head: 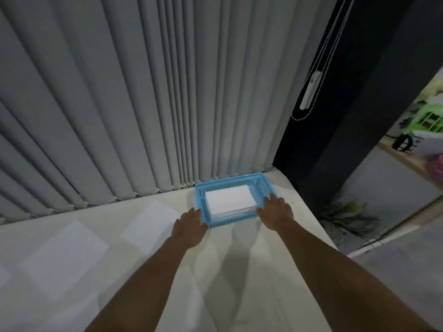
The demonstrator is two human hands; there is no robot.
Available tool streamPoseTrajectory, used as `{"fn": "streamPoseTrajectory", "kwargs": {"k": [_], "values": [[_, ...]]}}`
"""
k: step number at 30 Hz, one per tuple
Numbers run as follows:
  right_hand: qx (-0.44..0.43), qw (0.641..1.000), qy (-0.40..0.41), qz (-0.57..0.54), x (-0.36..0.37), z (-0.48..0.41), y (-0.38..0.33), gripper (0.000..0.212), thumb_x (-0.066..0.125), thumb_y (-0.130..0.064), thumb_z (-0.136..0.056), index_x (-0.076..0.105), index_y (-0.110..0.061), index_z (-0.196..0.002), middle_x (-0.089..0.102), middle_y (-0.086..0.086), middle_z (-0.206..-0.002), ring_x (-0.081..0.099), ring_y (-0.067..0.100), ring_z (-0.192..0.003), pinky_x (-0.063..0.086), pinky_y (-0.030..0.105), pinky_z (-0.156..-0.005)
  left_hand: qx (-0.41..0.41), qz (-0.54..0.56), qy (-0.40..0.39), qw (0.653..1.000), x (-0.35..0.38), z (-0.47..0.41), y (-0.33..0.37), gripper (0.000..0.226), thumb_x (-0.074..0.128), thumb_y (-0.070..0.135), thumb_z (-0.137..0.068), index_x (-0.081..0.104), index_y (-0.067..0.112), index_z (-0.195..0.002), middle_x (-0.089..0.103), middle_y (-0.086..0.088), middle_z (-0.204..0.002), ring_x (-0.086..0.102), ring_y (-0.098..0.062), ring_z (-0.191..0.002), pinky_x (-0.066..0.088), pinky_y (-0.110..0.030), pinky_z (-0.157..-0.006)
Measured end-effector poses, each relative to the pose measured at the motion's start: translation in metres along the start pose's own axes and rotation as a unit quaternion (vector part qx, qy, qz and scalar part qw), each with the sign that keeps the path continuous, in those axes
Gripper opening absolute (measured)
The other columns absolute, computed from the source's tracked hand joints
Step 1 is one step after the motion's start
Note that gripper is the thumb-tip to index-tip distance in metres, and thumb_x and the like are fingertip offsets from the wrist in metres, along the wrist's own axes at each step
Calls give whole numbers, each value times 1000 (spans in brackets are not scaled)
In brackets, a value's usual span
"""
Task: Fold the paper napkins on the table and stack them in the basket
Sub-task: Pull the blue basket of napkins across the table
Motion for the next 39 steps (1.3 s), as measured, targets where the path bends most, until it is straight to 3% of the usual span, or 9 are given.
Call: {"fn": "streamPoseTrajectory", "kwargs": {"k": [5,10,13,18,20,25,29,32,39], "values": [[53,995,-23,-77,18,-36,47,63,38,-40,-97,18,-14,-150,24,11,-155,39,33,-130,38,47,-102,-83,148,49,984,17,-21,8,65,45,36,-96,16,15,-150,34,-11,-151,44,-31,-130,44,-48,-104],[60,932,-18,-357,36,-54,53,68,49,-18,-97,10,-12,-152,44,14,-143,50,32,-125,44,40,-96,-146,277,33,949,34,-26,7,75,42,24,-100,-11,15,-152,31,-15,-154,46,-37,-131,40,-44,-108],[79,899,22,-430,35,-45,54,49,49,-9,-95,31,-14,-141,56,11,-130,58,25,-105,44,29,-77,-169,359,39,917,41,-27,-3,66,47,19,-97,10,18,-152,42,-15,-148,49,-35,-126,39,-45,-109],[105,886,44,-450,44,-19,62,43,52,-12,-93,36,-18,-133,61,7,-123,61,20,-95,49,25,-68,-167,515,41,840,33,-19,3,37,49,4,-96,39,26,-124,60,-1,-107,61,-19,-92,53,-42,-90],[131,877,57,-460,46,1,65,54,52,-11,-94,30,-16,-142,58,9,-127,62,23,-102,47,23,-70,-162,533,18,830,29,-10,13,33,42,-1,-96,41,27,-113,57,2,-97,59,-17,-84,54,-38,-82],[228,832,104,-494,65,81,76,66,53,-6,-93,19,-11,-150,51,15,-134,55,32,-118,48,38,-90,-155,532,-42,831,33,18,22,43,32,-6,-93,54,31,-88,62,-4,-97,59,-17,-82,51,-39,-85],[269,799,151,-516,91,149,77,61,57,-7,-91,27,-7,-144,54,15,-128,61,29,-105,55,40,-82,-172,586,-79,788,50,44,17,39,32,-7,-93,57,17,-111,63,-5,-95,61,-22,-89,50,-40,-91],[291,771,174,-539,111,195,74,53,58,-6,-89,34,-7,-136,60,13,-118,66,23,-91,58,37,-71,-172,584,-94,788,63,63,8,46,31,-9,-92,53,10,-128,62,-13,-111,59,-30,-104,49,-44,-97],[327,749,197,-542,134,262,58,39,59,-11,-89,40,-17,-122,62,6,-109,69,20,-86,62,42,-67,-163,584,-97,789,79,103,-5,43,33,-8,-93,56,6,-126,61,-16,-118,59,-30,-104,54,-36,-83]]}}
Point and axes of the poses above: each hand's wrist, its own z-axis away from the middle knuckle, its own x-axis out of the palm, y = z × x, the point moved 9 cm from there along -z, towards the middle knuckle
